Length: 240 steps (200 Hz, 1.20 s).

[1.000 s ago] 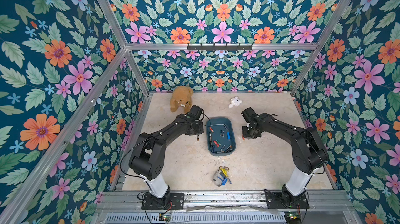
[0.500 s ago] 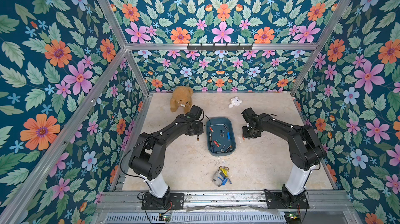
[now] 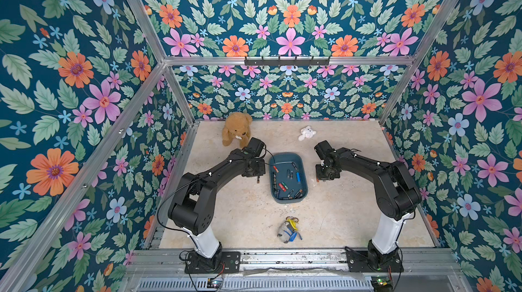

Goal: Take the batteries out of the storage box
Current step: Place the battery at the center of the board.

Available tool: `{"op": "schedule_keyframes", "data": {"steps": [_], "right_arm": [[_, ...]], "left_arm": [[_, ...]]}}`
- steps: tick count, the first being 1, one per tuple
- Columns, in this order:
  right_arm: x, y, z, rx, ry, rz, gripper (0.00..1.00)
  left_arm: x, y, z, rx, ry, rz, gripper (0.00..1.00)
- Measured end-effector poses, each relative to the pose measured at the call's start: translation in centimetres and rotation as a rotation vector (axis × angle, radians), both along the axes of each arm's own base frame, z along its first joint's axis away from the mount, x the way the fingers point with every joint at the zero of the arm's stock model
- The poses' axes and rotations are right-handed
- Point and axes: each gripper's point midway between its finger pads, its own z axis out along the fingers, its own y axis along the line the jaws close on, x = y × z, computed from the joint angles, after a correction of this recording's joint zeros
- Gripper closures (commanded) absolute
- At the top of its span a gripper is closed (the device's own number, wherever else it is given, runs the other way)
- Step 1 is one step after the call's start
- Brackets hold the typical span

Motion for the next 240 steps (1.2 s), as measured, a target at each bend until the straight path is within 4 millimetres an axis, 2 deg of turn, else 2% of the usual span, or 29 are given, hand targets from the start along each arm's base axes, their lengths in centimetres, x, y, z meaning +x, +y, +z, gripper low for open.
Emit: {"op": "schedule_keyframes", "data": {"steps": [89,162,240], "right_arm": [[0.09,-0.05,-0.58,-0.005,0.011,-0.001,0.84],[0.06,-0.08,-0.71,-0.008,0.014,0.001,0.77],[0.33,-0.09,-0.4,-0.008,0.005,-0.001,0.76]], "left_arm": [[0.01,0.01,0.0,0.0,0.0,0.0,0.66],[0.01,0.01,0.0,0.0,0.0,0.0,0.66],[-0.03,-0.02,0.05,0.001,0.002,-0.001,0.66]]}}
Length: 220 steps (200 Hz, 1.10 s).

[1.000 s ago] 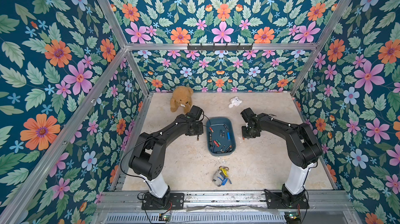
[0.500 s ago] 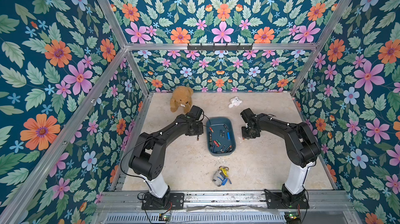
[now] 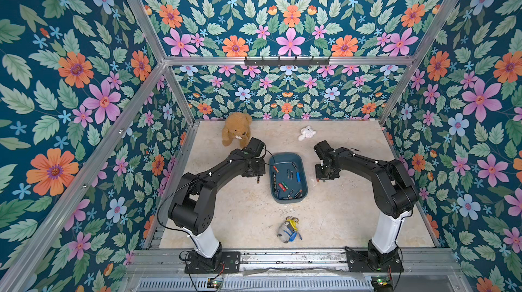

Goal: Take the batteries out of the storage box
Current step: Place the battery at the center of the board.

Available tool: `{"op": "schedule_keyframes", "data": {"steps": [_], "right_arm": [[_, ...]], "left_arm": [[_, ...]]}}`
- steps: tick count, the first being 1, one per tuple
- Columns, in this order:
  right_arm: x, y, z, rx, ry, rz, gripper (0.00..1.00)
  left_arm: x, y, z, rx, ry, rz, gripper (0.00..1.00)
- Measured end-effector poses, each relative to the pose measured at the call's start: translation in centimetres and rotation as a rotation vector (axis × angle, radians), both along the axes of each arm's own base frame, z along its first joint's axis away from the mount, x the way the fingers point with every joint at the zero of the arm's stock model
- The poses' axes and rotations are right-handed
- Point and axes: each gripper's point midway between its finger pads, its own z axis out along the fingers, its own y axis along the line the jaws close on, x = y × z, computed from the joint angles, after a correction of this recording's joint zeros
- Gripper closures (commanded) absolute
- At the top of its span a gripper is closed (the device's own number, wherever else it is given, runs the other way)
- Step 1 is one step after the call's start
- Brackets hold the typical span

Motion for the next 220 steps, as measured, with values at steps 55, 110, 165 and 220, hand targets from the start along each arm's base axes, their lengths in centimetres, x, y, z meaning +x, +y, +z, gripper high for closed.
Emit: {"op": "schedule_keyframes", "data": {"steps": [55,110,165,220], "right_arm": [[0.6,0.2,1.5,0.013,-0.033,-0.001,0.75],[1.2,0.6,3.3,0.034,-0.067,-0.005,0.75],[1.9,1.3,5.2,0.077,-0.102,-0.005,0.75],[2.5,1.7,6.7,0.09,-0.12,0.005,0.74]], "left_arm": [[0.8,-0.5,2.0,-0.01,-0.027,-0.002,0.65],[1.1,-2.5,4.3,0.012,-0.064,-0.044,0.64],[0.4,-4.3,5.3,0.054,-0.067,-0.083,0.64],[-1.3,-7.3,4.8,0.068,-0.044,-0.11,0.63]]}}
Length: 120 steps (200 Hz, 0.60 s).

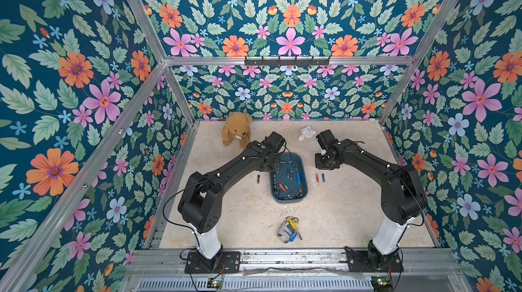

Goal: Take the batteries out of the storage box
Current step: Place the battery at the center of the board, then pick up the battery from the storage box.

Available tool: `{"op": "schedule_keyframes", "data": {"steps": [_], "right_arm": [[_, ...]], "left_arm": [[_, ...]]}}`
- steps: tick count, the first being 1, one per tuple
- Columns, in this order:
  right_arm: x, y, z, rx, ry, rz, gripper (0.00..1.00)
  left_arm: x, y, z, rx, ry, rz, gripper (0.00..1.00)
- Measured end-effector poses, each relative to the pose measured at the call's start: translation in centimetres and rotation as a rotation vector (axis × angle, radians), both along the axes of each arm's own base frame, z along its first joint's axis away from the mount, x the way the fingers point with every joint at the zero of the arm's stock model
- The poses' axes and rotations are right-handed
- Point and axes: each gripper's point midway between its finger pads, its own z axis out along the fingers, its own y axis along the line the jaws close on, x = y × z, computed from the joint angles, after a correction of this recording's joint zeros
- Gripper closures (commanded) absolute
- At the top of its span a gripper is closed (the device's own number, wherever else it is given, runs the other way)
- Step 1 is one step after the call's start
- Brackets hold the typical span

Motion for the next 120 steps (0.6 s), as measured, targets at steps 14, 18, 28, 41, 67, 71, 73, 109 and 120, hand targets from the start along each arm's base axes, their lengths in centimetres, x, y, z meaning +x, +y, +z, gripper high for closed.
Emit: {"op": "schedule_keyframes", "data": {"steps": [14,18,28,41,67,71,73,109,120], "right_arm": [[0.0,0.0,0.2,-0.004,-0.001,0.011,0.74],[0.0,0.0,0.3,-0.005,-0.002,0.015,0.74],[0.0,0.0,0.5,-0.006,-0.004,0.017,0.74],[0.0,0.0,0.8,-0.005,-0.009,0.021,0.74],[-0.1,-0.1,0.8,-0.012,-0.005,0.023,0.74],[-0.2,-0.2,0.8,-0.012,-0.005,0.023,0.74],[-0.2,-0.2,0.8,-0.013,-0.004,0.023,0.74],[-0.6,-0.6,1.0,-0.018,-0.004,0.019,0.74],[-0.6,-0.7,1.0,-0.02,-0.005,0.016,0.74]], "left_arm": [[-0.4,-1.0,-0.2,0.0,0.005,-0.013,0.63],[-0.6,-1.3,-0.3,-0.001,0.007,-0.016,0.63],[-0.8,-1.8,-0.5,-0.005,0.012,-0.015,0.63],[-1.2,-2.4,-0.6,-0.003,0.013,-0.024,0.63],[-2.0,-3.3,-1.1,0.002,0.019,-0.028,0.63],[-2.2,-3.4,-1.3,0.003,0.022,-0.026,0.63],[-2.3,-3.5,-1.4,0.003,0.025,-0.024,0.63],[-3.3,-3.7,-3.2,0.029,0.061,-0.024,0.63],[-3.5,-3.6,-3.6,0.034,0.07,-0.02,0.63]]}}
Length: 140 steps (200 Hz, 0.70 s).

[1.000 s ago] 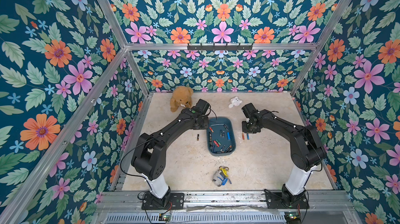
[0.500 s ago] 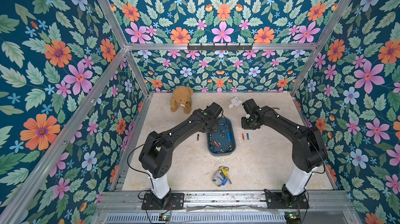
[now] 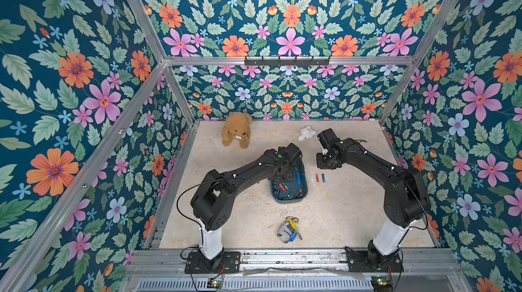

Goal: Take the batteries out of the storage box
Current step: Pick up the battery from the storage box.

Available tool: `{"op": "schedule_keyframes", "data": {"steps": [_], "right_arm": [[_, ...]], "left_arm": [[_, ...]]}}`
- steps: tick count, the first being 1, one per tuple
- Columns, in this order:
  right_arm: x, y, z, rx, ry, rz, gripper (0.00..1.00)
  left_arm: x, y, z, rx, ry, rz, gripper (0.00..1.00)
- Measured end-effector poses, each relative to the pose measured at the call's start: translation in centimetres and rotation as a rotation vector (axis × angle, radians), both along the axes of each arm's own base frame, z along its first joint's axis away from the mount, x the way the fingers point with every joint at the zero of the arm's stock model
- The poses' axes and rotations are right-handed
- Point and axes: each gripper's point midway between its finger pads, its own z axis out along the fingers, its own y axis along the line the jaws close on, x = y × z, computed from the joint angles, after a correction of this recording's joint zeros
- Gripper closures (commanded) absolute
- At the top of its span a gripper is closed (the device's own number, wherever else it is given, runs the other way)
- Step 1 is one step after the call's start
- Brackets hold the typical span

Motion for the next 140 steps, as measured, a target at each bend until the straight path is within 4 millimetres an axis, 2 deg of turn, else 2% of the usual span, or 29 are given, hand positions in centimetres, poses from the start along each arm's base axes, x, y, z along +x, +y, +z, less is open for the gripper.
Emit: {"op": "schedule_keyframes", "data": {"steps": [25,105,140], "right_arm": [[-0.1,-0.1,0.0,-0.002,0.001,-0.001,0.73],[0.4,0.1,0.5,0.0,-0.008,-0.002,0.73],[0.5,0.1,0.6,0.0,-0.009,-0.003,0.73]], "left_arm": [[-0.3,0.2,-0.7,0.002,0.012,0.006,0.63],[-0.9,-1.1,-2.9,-0.041,0.065,0.007,0.61],[-1.4,-0.7,-3.8,-0.028,0.086,0.016,0.61]]}}
